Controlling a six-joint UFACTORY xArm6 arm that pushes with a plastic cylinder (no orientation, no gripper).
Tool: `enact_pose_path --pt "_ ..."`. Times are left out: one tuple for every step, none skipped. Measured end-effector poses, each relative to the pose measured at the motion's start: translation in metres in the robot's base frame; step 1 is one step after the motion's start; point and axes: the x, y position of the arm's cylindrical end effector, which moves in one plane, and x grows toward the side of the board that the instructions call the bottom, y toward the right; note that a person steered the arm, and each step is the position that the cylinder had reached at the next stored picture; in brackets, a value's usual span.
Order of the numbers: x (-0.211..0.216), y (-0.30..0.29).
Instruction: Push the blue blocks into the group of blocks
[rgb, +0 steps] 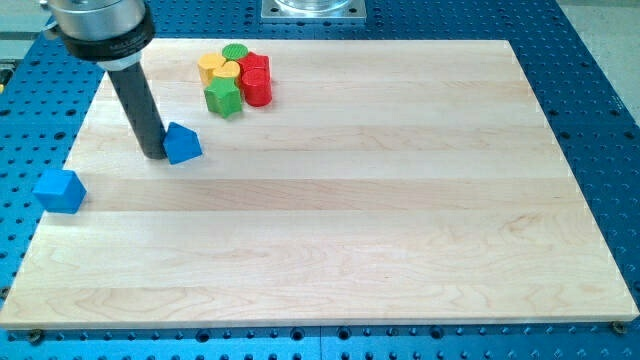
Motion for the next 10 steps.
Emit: enact_pose_path --pt "0.029 -0.018" --pt "0.028 0.027" --pt "0.027 0.061" --pt "-0.02 0.063" --pt "-0.052 0.062" --pt "-0.056 0.038" --pt "-0.051 -0.006" --pt "-0.064 -0.03" --pt "-0.077 -0.018" --pt "-0.076 -0.003"
